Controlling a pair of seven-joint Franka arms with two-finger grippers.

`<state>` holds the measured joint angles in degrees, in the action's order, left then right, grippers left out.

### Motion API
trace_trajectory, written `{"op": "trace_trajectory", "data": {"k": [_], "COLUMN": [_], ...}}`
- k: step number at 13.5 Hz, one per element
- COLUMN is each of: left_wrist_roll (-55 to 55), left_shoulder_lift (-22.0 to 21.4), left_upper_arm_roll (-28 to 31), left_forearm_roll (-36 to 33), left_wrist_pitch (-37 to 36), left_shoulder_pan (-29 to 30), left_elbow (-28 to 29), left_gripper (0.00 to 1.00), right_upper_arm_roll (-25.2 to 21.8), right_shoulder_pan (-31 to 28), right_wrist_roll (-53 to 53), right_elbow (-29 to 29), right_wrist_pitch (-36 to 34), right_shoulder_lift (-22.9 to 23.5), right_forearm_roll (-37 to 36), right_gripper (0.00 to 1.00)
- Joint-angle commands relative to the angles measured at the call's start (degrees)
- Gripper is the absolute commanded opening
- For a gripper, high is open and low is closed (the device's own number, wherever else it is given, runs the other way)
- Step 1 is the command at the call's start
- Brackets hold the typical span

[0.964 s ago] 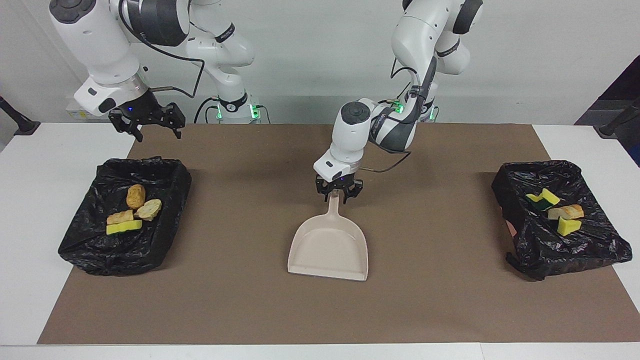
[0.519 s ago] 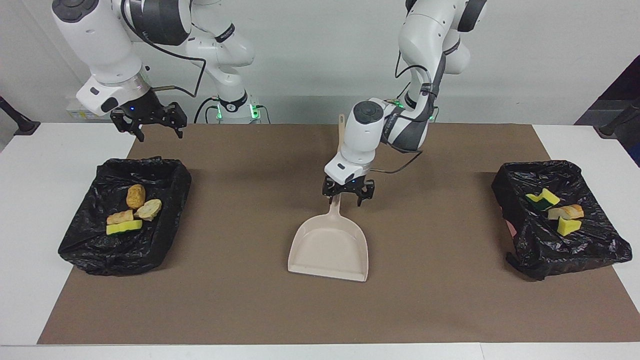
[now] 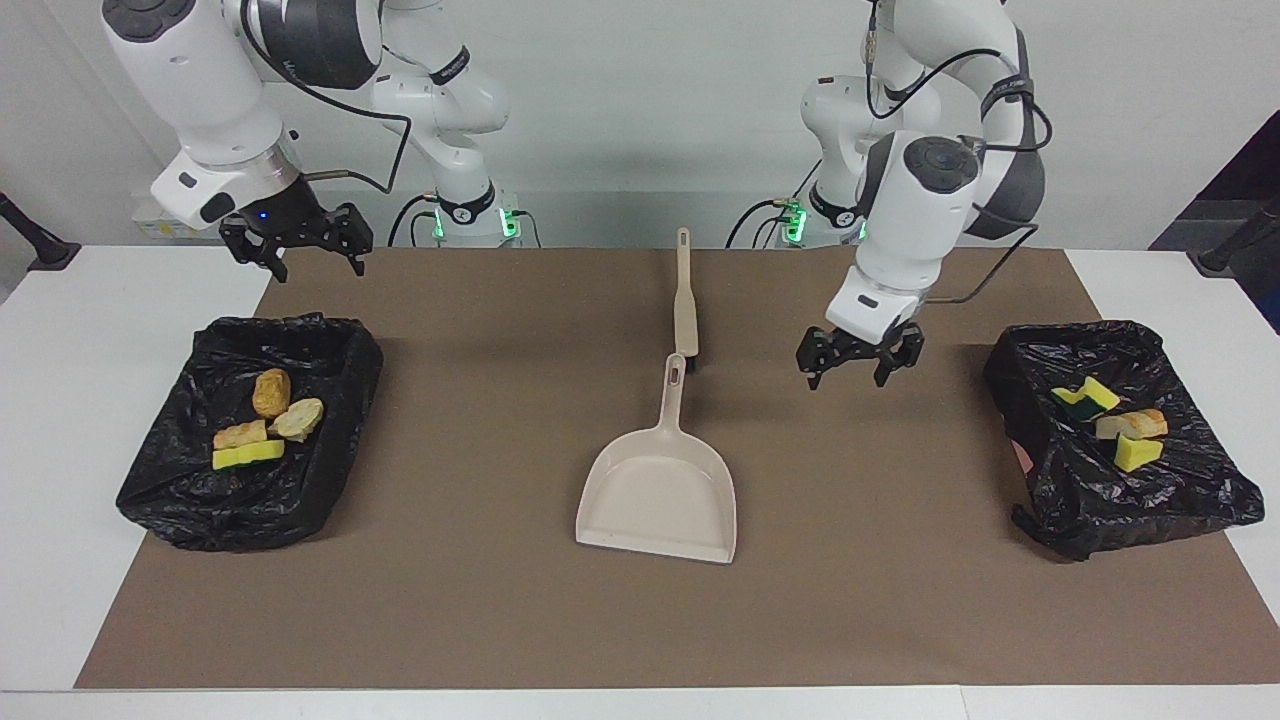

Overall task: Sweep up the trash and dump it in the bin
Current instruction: 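Set the dustpan on the table and withdraw the left gripper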

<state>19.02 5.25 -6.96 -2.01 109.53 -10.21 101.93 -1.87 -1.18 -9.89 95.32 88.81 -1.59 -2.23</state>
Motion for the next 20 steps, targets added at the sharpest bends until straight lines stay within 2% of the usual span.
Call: {"op": "trace_trajectory", "data": {"k": [1,4,6,8,11,14,20], "left_wrist_roll": [-1.52,-8.71,-14.33,-15.33,-15.59,-17.52,-16.91], "left_shoulder_lift": [-3.75,-6.12,-8.76,-11.31,-11.41,-12.54,-12.72], "left_upper_arm_roll": [-0.51,-0.51,-0.43,0.10,0.19,1.07,1.07], "left_forearm_roll": [-0.01,-0.01,0.16,0.86,0.95,3.85,3.85], "left_wrist_pitch": [-7.81,-11.52,-14.59,-16.44,-20.66,-20.14,-21.64], "left_shoulder_pan": [2.38,6.59,9.41,10.38,11.62,13.28,12.76], "left_elbow": [-2.08,-2.44,-2.79,-3.75,-6.30,-5.61,-8.24], "left_gripper": [1.00,1.00,1.00,1.00,1.00,1.00,1.00], "right_upper_arm_roll": [0.02,-0.24,0.11,0.20,0.46,0.55,0.55], "right_shoulder_pan": [-0.75,-0.49,-0.23,0.21,0.39,0.39,0.30], "right_wrist_roll": [-0.75,-0.66,-0.57,-0.22,4.96,5.14,4.70], "right_elbow": [0.39,0.13,-5.47,-6.99,-6.82,-6.64,-6.46], "right_wrist_pitch": [0.32,-2.57,-5.73,-6.46,-5.57,-4.52,-4.52], "right_shoulder_lift": [-0.61,-0.17,2.36,3.43,3.26,3.08,2.90], "right_forearm_roll": [0.12,-0.06,-0.75,-0.85,-0.76,-0.23,0.29], "right_gripper": [1.00,1.00,1.00,1.00,1.00,1.00,1.00]}}
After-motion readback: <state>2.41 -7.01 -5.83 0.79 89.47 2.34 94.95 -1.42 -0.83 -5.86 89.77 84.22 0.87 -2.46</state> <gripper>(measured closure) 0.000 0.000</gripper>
